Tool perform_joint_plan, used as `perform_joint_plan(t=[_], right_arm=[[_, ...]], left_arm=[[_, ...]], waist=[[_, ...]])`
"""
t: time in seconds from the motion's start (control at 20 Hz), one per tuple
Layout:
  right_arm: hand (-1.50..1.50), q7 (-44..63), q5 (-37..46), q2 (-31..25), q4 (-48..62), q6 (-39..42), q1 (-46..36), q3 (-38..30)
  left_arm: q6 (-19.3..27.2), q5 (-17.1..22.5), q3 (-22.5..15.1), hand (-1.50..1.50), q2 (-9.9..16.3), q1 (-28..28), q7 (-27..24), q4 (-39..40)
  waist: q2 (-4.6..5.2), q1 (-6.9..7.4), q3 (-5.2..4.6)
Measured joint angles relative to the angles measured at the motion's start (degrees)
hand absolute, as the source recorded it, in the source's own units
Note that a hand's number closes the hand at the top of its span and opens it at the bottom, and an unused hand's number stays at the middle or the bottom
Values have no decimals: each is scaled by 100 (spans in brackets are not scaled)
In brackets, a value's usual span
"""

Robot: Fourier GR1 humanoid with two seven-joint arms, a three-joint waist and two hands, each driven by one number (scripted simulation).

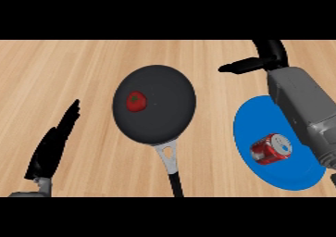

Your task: Pick the tomato from the plate and place it in the pan

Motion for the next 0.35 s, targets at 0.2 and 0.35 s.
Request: perform_joint_plan(t=[0.2, 0.35], right_arm=[[-150, -313, 46, -359, 227, 415, 105, -57], [-150, -425, 89, -622, 354, 772, 118, -76]], left_arm=[[-58, 29, 13, 0, 11, 124, -73, -54], [-43, -14, -25, 0, -18, 175, -63, -133]], waist=[[4, 24, 3], [2, 30, 5]])
